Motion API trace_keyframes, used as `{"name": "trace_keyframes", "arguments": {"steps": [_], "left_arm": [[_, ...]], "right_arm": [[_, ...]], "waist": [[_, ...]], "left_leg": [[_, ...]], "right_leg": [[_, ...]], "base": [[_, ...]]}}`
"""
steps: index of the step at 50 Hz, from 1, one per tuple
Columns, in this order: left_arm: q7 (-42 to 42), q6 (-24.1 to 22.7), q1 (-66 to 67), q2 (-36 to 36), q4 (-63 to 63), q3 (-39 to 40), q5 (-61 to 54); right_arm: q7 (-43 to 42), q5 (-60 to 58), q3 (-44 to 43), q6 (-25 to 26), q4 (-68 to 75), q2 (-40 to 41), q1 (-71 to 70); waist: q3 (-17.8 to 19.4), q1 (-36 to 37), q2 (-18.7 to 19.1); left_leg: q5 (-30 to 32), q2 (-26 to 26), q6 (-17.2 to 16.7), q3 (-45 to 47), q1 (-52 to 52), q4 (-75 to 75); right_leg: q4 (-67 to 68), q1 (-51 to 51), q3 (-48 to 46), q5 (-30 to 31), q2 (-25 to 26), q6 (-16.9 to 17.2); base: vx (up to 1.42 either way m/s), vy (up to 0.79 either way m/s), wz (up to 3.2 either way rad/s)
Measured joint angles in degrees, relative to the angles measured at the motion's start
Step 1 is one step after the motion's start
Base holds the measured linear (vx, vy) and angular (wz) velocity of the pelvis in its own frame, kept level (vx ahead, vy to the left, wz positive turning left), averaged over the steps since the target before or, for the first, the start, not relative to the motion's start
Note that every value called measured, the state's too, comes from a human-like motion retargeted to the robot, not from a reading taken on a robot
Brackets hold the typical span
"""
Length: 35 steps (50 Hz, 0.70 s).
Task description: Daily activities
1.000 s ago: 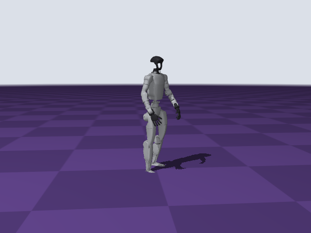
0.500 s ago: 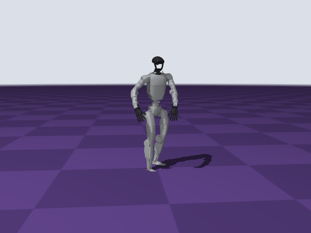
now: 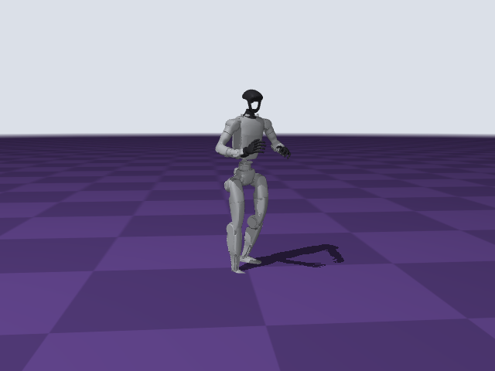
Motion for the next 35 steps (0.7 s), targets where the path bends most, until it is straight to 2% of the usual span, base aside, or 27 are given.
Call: {"name": "trace_keyframes", "arguments": {"steps": [7, 16, 25, 35], "left_arm": [[-4.22, 2.29, 8.68, 3.06, 1.04, 2.63, 0.85], [-7.19, 3.01, 8.99, 4.71, 2.25, 2.27, 1.65], [-8.06, 1.87, 3.78, 3.12, 4.88, -0.61, 4.02], [-7.08, 1.27, 0.28, 0.4, 7.84, -2.53, 3.91]], "right_arm": [[5.0, -0.05, 6.94, 0.83, -5.86, -1.96, -8.65], [13.48, 3.39, 12.18, 2.88, -5.05, -3.66, -9.85], [18.01, 6.91, 9.75, 4.64, 3.26, -3.9, -0.58], [17.01, 8.22, 3.71, 4.79, 9.48, -0.38, 5.14]], "waist": [[1.53, 0.8, -1.27], [1.96, -0.23, -2.28], [0.38, -3.29, -2.07], [-0.63, -5.87, -0.41]], "left_leg": [[-0.23, 0.47, 0.22, 0.2, 0.11, 1.39], [-0.73, 1.01, 0.2, -0.83, -0.18, 2.18], [-1.06, 1.29, -0.63, -2.47, 0.58, 1.63], [-1.29, 1.93, -0.93, -3.86, 1.33, 2.47]], "right_leg": [[1.47, -0.38, 0.57, -0.4, 0.67, -0.66], [1.01, 0.09, 0.15, -0.4, 1.21, -0.89], [-0.39, 1.9, -0.34, -0.44, 1.55, -1.37], [-0.73, 3.89, -0.78, -1.08, 1.99, -2.73]], "base": [[-0.01, -0.01, -0.1], [0.0, 0.0, 0.0], [0.0, 0.0, 0.0], [0.0, 0.0, 0.0]]}}
